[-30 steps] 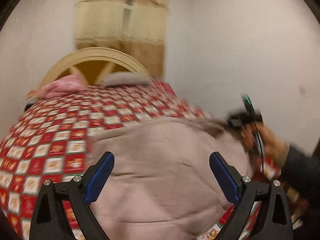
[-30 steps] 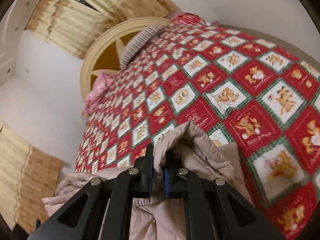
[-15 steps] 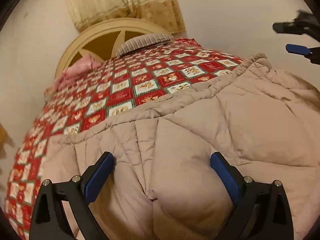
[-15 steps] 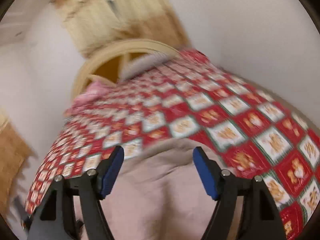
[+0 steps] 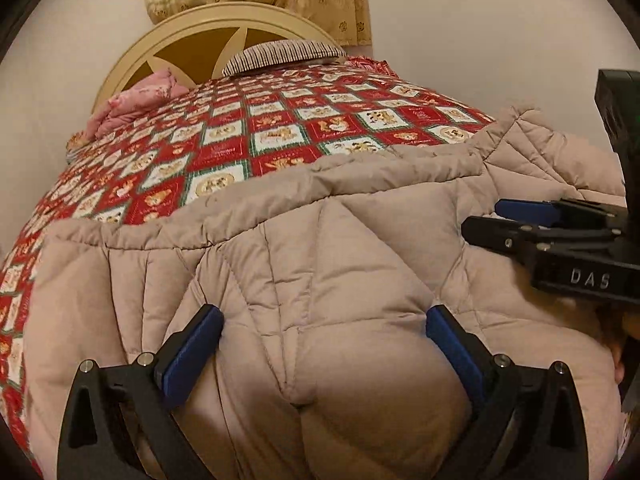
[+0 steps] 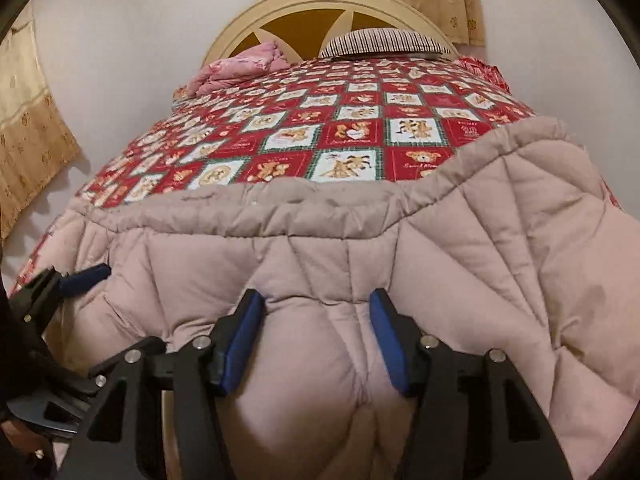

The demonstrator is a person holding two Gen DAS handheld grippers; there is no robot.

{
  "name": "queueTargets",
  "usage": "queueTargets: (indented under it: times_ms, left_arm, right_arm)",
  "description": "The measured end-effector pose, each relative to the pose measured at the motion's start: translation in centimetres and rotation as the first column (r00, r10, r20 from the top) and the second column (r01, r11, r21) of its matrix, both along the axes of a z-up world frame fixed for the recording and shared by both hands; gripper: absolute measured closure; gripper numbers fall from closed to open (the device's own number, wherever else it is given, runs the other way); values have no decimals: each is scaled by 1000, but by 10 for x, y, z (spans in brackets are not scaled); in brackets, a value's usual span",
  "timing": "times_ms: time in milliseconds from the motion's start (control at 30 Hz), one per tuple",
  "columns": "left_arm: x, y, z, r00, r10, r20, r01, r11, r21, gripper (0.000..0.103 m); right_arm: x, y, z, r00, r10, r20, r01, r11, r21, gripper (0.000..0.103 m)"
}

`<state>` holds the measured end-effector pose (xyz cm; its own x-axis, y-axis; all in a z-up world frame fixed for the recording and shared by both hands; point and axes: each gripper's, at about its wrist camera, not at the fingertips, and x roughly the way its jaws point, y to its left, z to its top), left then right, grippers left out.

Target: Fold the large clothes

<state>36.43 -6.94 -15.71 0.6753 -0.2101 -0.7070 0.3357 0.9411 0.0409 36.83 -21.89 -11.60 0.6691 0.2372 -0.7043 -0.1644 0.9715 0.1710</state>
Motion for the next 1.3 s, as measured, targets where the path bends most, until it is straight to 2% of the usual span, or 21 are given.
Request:
queueTargets:
  times_ms: [233,467,1300]
  left_arm:
    - [5,6,-5,1000,8,-25,-9,999,-48,1]
    - [10,2,-9,998,18,-56,-20,1000,-23,1]
    - [11,5,-8,998,23,-55,-23,1000,-6,1]
  right_arm:
    - [5,10,-9,1000,-5,-17,5,1000,-30,40]
    - [8,19,-14,1000,-11,-26,9,998,-67,39]
    - [12,23,-18,1000,-19,-22,17,995,-94,36]
